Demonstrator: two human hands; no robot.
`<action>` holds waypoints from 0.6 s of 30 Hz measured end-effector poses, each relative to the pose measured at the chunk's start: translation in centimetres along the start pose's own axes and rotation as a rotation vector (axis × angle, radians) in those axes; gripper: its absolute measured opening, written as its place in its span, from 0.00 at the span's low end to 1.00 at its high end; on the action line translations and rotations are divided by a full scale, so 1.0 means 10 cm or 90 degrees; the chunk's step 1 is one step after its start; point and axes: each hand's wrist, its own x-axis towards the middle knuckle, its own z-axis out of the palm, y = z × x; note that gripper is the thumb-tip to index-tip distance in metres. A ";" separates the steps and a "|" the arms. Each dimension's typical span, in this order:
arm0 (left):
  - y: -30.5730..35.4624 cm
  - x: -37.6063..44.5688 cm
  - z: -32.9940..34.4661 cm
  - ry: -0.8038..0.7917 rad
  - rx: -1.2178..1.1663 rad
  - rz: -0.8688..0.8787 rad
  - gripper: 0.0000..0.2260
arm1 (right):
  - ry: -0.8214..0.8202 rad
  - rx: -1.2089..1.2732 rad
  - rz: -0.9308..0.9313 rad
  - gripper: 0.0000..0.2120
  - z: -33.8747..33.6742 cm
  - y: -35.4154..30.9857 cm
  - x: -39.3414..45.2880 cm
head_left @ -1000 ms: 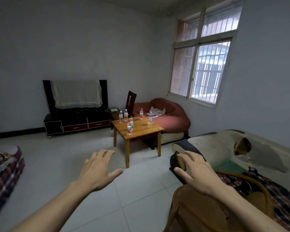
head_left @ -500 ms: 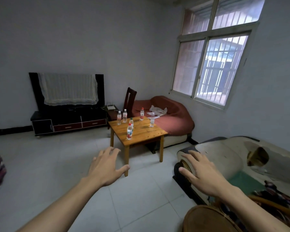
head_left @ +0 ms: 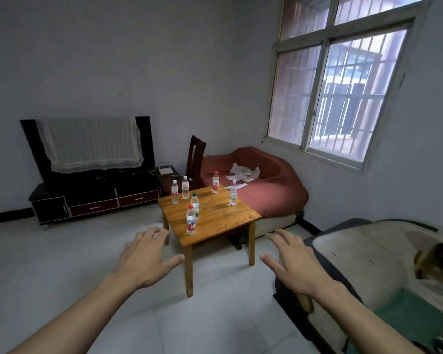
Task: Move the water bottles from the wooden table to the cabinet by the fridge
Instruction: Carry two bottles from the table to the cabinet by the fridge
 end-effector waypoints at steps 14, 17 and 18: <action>-0.24 2.41 0.77 -0.017 -0.058 -0.007 0.34 | -0.017 -0.012 -0.013 0.39 0.42 0.48 2.40; -0.37 3.02 0.83 -0.008 -0.079 -0.001 0.33 | -0.023 -0.037 -0.005 0.31 0.48 0.46 2.93; -0.41 3.23 0.84 -0.006 -0.082 0.000 0.33 | -0.020 -0.048 -0.007 0.30 0.48 0.46 3.11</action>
